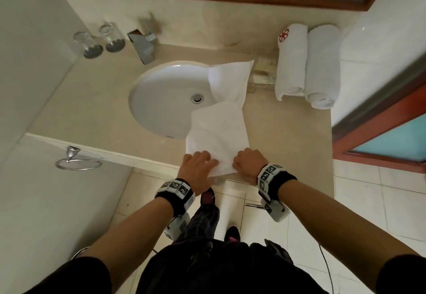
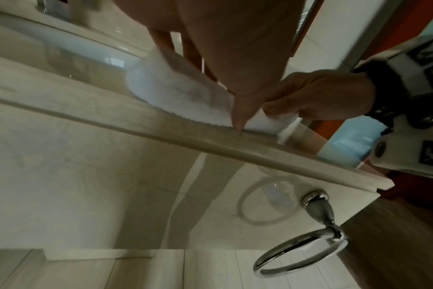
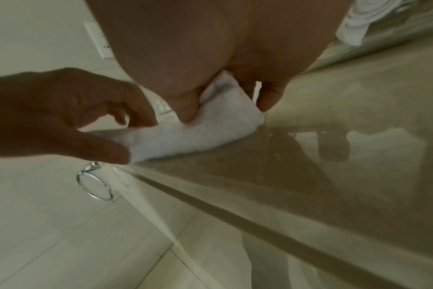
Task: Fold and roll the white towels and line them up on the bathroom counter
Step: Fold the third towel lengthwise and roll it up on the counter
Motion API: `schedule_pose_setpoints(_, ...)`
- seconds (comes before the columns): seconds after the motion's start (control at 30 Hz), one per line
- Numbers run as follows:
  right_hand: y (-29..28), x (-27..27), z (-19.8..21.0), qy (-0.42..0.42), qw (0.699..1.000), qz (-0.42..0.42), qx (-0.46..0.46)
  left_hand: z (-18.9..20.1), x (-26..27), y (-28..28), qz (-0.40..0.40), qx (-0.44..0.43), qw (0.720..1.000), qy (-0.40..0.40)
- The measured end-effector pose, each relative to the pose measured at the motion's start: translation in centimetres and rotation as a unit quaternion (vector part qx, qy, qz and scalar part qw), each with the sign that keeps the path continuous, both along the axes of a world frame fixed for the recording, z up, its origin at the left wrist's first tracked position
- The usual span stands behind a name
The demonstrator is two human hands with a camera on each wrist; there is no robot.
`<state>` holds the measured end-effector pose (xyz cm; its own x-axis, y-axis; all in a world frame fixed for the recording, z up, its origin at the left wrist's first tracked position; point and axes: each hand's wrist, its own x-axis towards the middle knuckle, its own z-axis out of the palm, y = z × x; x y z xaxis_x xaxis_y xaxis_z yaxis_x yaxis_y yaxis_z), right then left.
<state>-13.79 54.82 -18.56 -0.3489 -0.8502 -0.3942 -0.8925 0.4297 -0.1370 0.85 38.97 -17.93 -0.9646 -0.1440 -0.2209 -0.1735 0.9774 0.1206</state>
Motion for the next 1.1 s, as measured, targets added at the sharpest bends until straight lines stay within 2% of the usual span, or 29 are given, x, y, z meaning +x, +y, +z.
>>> schedule_pose_setpoints(0.07, -0.5, -0.1, 0.1, -0.032, 0.999, -0.024, 0.025, 0.0, -0.8, 0.9, -0.002, 0.030, 0.999, -0.017)
schedule_pose_setpoints(0.13, -0.5, -0.2, 0.3, -0.067, 0.995, -0.058, 0.051, 0.1, -1.3, 1.0, 0.031, 0.088, 0.995, -0.036)
schedule_pose_setpoints(0.27, 0.1, -0.5, 0.0, -0.139, 0.980, -0.117, 0.083, 0.2, -1.4, 0.0, 0.133, 0.248, 0.955, -0.097)
schedule_pose_setpoints(0.4, -0.2, -1.0, 0.6, -0.199, 0.962, -0.165, 0.087, 0.0, -2.1, -0.7, 0.110, 0.218, 0.959, -0.141)
schedule_pose_setpoints(0.5, -0.5, -1.8, 1.3, -0.232, 0.950, -0.198, 0.067, 0.2, -2.9, -1.5, 0.103, 0.230, 0.956, -0.152)
schedule_pose_setpoints(0.6, -0.7, -2.1, 1.1, -0.230, 0.942, -0.236, 0.061, 0.3, -3.4, -2.2, 0.110, 0.217, 0.957, -0.160)
schedule_pose_setpoints(0.7, -0.7, -2.0, 1.5, -0.182, 0.948, -0.254, 0.064, 0.0, -3.8, -2.5, 0.152, 0.222, 0.954, -0.134)
schedule_pose_setpoints(0.8, -0.6, -1.5, 2.6, -0.035, 0.985, -0.171, 0.021, -0.5, -3.9, -2.8, 0.179, 0.236, 0.949, -0.109)
schedule_pose_setpoints(0.87, -0.8, 0.0, 2.3, 0.027, 0.994, -0.058, -0.084, -0.8, -3.7, -2.9, 0.191, 0.244, 0.947, -0.087)
schedule_pose_setpoints(0.97, 0.1, 2.4, -1.0, 0.004, 0.983, 0.058, -0.173, -1.2, -3.1, -2.9, 0.215, 0.253, 0.942, -0.049)
schedule_pose_setpoints(1.1, 1.3, 2.8, -1.8, -0.063, 0.981, 0.052, -0.175, -1.7, -1.5, -2.7, 0.254, 0.257, 0.932, 0.024)
